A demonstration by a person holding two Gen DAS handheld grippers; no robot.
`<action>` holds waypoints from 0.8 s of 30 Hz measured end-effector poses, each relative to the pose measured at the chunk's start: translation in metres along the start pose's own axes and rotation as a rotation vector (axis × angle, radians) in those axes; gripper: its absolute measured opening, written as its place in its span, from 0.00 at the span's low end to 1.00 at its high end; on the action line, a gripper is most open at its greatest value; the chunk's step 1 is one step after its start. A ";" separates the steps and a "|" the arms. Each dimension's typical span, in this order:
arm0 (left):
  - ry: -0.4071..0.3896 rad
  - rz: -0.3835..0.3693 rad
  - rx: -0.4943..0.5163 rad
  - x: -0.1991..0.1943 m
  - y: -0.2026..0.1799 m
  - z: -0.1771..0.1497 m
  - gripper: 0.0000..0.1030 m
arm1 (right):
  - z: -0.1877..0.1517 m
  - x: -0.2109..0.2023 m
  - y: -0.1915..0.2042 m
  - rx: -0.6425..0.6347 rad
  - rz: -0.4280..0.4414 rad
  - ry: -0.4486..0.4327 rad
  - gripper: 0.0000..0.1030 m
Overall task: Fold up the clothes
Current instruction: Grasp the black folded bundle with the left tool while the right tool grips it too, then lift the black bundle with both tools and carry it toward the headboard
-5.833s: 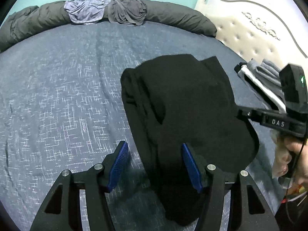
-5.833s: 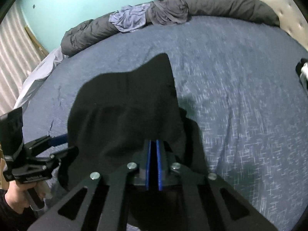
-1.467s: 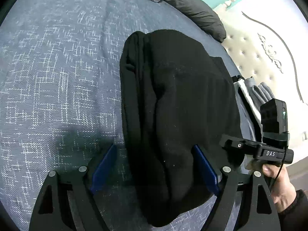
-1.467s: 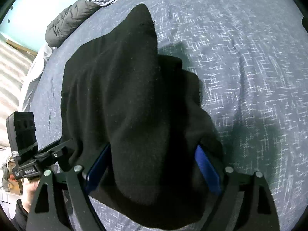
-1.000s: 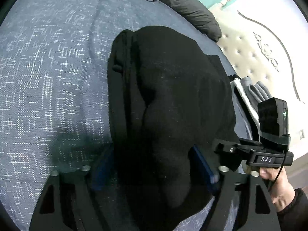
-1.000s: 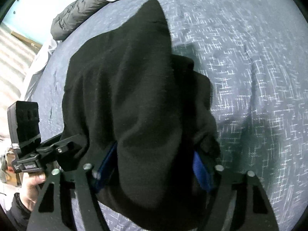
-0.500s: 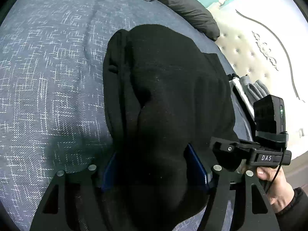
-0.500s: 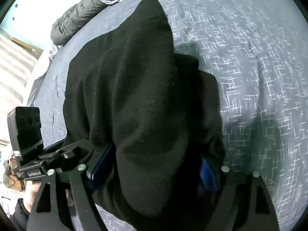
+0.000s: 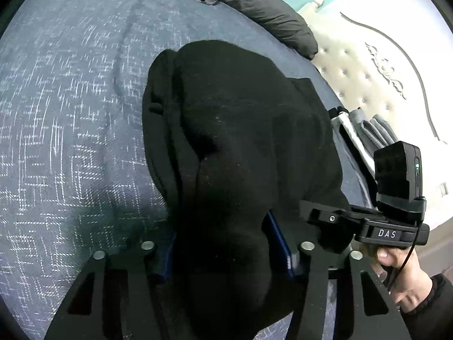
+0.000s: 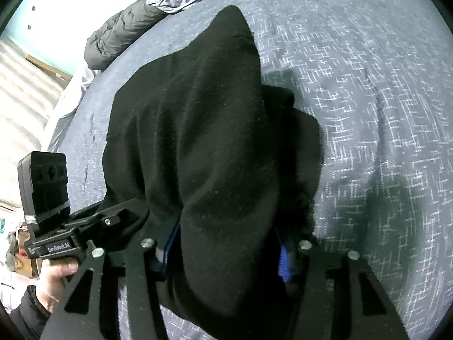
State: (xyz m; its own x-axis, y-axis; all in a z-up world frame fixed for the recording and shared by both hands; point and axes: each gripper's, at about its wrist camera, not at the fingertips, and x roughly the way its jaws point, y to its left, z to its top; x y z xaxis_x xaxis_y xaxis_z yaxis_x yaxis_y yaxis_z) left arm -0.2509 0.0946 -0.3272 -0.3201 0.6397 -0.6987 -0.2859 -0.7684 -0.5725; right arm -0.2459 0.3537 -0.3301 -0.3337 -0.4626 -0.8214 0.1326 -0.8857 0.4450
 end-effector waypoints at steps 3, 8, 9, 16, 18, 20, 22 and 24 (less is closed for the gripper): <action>-0.005 0.002 0.013 -0.003 -0.003 0.001 0.48 | -0.002 -0.005 0.002 -0.026 -0.017 -0.024 0.46; -0.023 0.017 0.046 -0.012 -0.012 0.000 0.43 | 0.002 -0.006 0.005 -0.041 -0.030 -0.040 0.44; -0.027 0.020 0.053 -0.015 -0.015 0.000 0.42 | 0.004 -0.006 0.007 -0.041 -0.029 -0.043 0.44; -0.067 0.019 0.085 -0.039 -0.031 -0.005 0.40 | 0.016 -0.008 0.034 -0.067 -0.014 -0.079 0.40; -0.073 0.022 0.098 -0.044 -0.037 -0.007 0.40 | 0.016 -0.014 0.037 -0.076 -0.011 -0.087 0.39; -0.075 0.024 0.106 -0.050 -0.043 -0.007 0.40 | 0.015 -0.021 0.038 -0.082 -0.006 -0.094 0.39; -0.081 0.026 0.113 -0.059 -0.049 -0.007 0.40 | 0.013 -0.032 0.039 -0.086 0.003 -0.104 0.39; -0.093 0.036 0.126 -0.068 -0.059 -0.005 0.40 | 0.013 -0.044 0.040 -0.090 0.012 -0.117 0.39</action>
State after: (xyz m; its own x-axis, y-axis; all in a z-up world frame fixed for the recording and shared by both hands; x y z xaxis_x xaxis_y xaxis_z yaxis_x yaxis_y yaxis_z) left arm -0.2074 0.0965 -0.2478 -0.4125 0.6152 -0.6719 -0.3819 -0.7864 -0.4855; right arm -0.2380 0.3391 -0.2713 -0.4374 -0.4697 -0.7669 0.2182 -0.8827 0.4162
